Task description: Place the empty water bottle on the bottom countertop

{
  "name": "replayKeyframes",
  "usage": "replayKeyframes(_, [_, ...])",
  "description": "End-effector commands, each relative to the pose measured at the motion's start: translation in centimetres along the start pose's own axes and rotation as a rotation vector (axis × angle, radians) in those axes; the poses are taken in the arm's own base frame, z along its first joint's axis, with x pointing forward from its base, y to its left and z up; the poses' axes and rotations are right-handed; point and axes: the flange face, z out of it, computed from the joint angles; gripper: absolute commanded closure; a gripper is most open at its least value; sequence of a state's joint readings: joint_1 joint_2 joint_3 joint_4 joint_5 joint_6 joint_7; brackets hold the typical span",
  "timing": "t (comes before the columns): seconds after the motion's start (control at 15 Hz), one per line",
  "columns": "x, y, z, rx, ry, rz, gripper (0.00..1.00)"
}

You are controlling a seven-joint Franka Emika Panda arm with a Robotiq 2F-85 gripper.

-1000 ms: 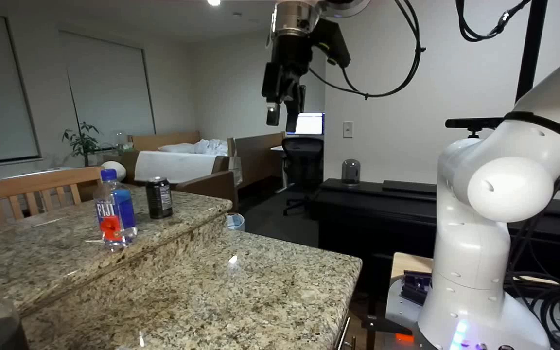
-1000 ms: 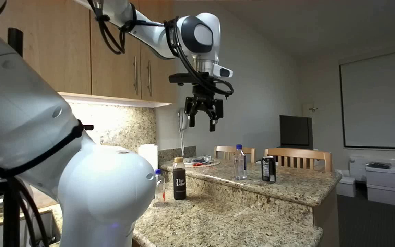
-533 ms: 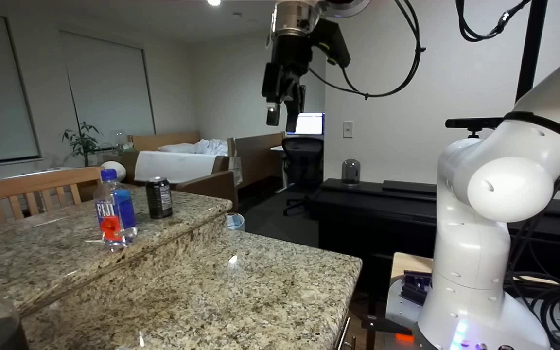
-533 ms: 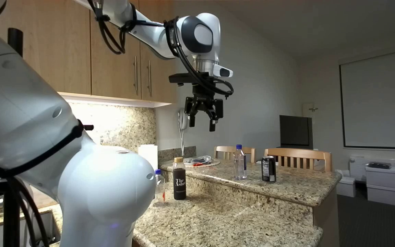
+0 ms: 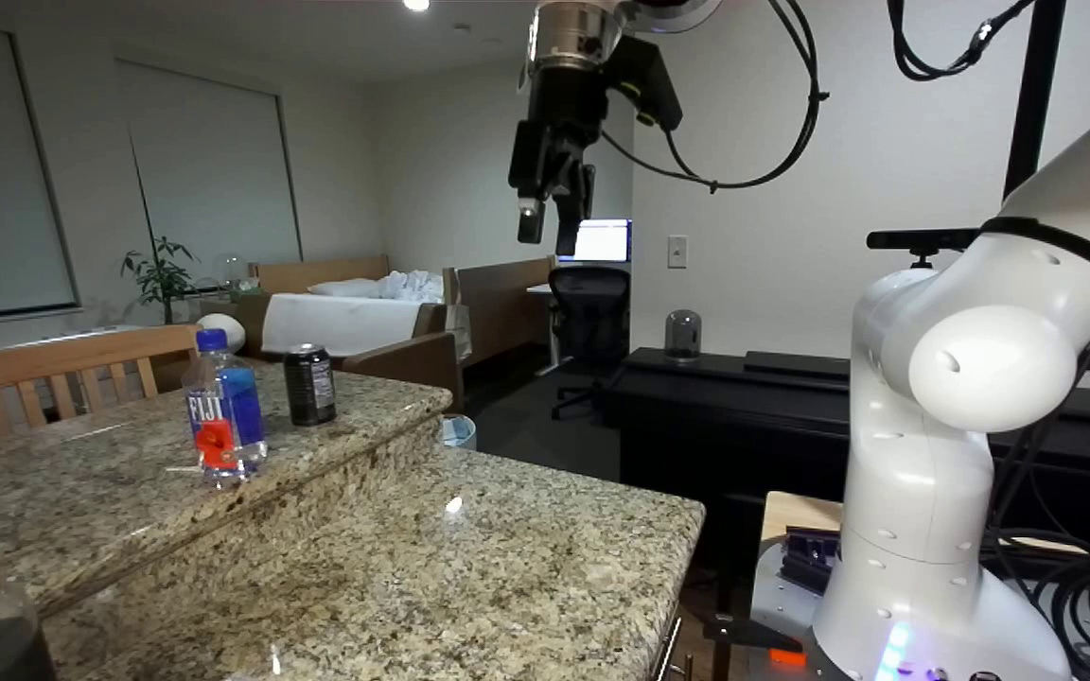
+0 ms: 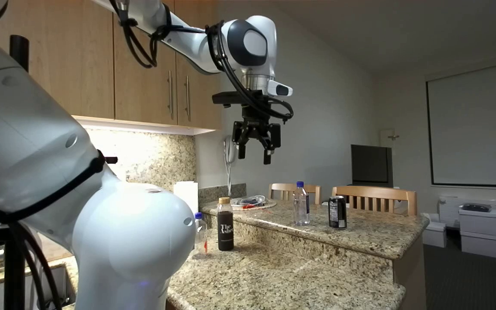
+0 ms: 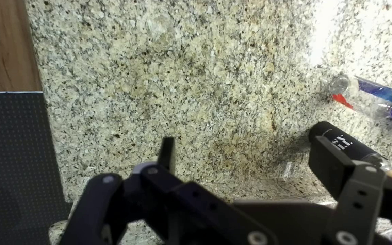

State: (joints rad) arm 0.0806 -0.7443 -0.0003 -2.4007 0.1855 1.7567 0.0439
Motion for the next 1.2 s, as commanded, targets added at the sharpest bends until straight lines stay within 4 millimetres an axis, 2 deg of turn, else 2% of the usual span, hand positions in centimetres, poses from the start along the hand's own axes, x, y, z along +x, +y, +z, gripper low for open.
replayKeyframes(0.0, [0.6,-0.9,-0.9,-0.004,0.049,-0.019,0.0])
replayKeyframes(0.27, [2.6,-2.6,-2.4,-0.032,0.092,-0.076,0.0])
replayKeyframes(0.4, [4.8,-3.8,-2.5,-0.059,0.104,-0.102,0.0])
replayKeyframes(0.53, [8.2,-5.3,-1.7,-0.096,0.119,-0.134,0.0])
replayKeyframes(0.73, [14.0,-7.0,0.9,-0.125,0.121,-0.172,0.0])
replayKeyframes(0.87, [17.9,-7.5,2.7,-0.132,0.122,-0.187,0.0])
replayKeyframes(1.13, [24.0,-8.2,5.1,-0.132,0.143,-0.202,0.0])
